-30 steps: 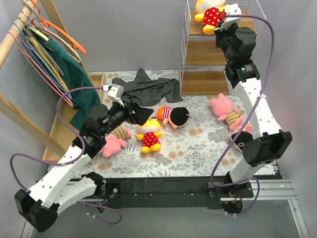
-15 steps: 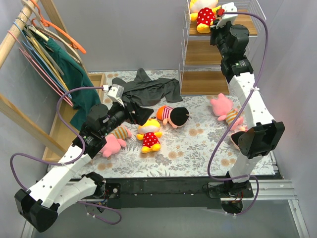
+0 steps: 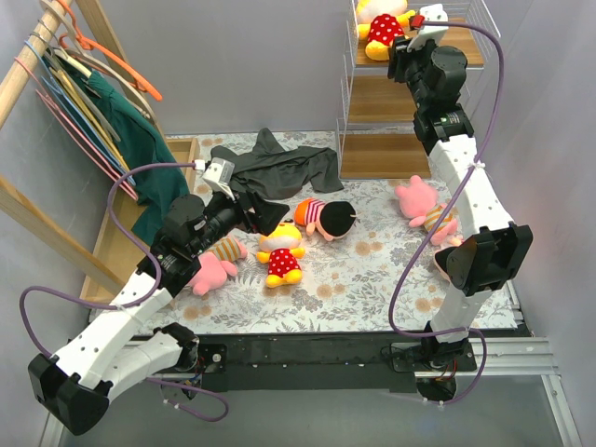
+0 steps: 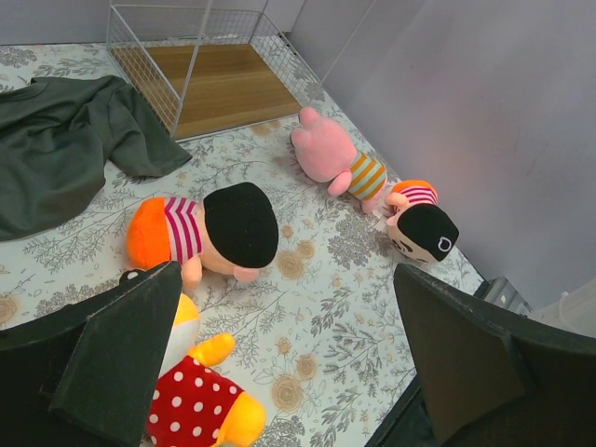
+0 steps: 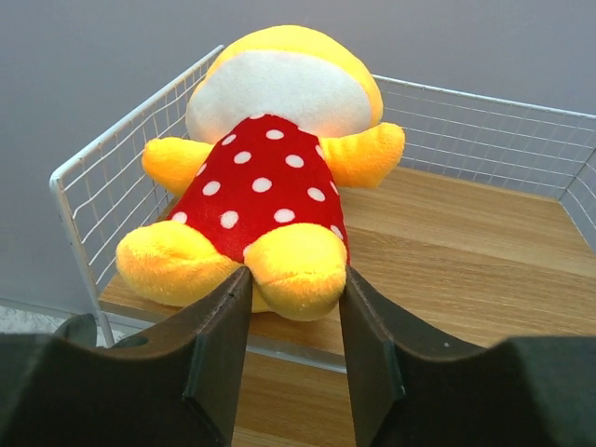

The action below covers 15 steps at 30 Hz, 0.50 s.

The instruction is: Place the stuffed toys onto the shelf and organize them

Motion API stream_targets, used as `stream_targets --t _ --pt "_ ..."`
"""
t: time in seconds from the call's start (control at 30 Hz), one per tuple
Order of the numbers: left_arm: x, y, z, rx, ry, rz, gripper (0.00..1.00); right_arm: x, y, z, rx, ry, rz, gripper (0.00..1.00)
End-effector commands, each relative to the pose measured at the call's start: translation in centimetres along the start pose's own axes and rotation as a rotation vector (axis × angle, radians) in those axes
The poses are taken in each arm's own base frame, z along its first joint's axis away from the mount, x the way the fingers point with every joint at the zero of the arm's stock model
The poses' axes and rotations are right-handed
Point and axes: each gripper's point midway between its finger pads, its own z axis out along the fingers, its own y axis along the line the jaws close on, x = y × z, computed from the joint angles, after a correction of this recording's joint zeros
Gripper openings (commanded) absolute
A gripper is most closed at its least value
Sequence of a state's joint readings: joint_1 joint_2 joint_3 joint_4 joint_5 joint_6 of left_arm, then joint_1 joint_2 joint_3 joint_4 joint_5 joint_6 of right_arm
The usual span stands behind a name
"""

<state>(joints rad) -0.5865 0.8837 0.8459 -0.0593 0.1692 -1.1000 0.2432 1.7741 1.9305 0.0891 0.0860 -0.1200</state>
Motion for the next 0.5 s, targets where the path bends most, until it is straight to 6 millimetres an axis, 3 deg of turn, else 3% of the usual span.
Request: stream_targets --t 0.0,0.1,0.47 --pt "0.1 -0.2 0.1 0.011 0.0 0.009 0.98 -5.1 -0.9 -0.3 0.032 -0.132 0.021 0.56" --pt "0.1 -0.1 0.1 0.01 0.001 0.009 0.98 -5.5 -1.3 -0.4 0.049 -0.142 0.014 0.64" --pt "0.4 0.0 0.2 0.008 0.009 0.009 0.98 -6.7 -1.6 -1.1 0.056 -0.158 -0.017 0.76"
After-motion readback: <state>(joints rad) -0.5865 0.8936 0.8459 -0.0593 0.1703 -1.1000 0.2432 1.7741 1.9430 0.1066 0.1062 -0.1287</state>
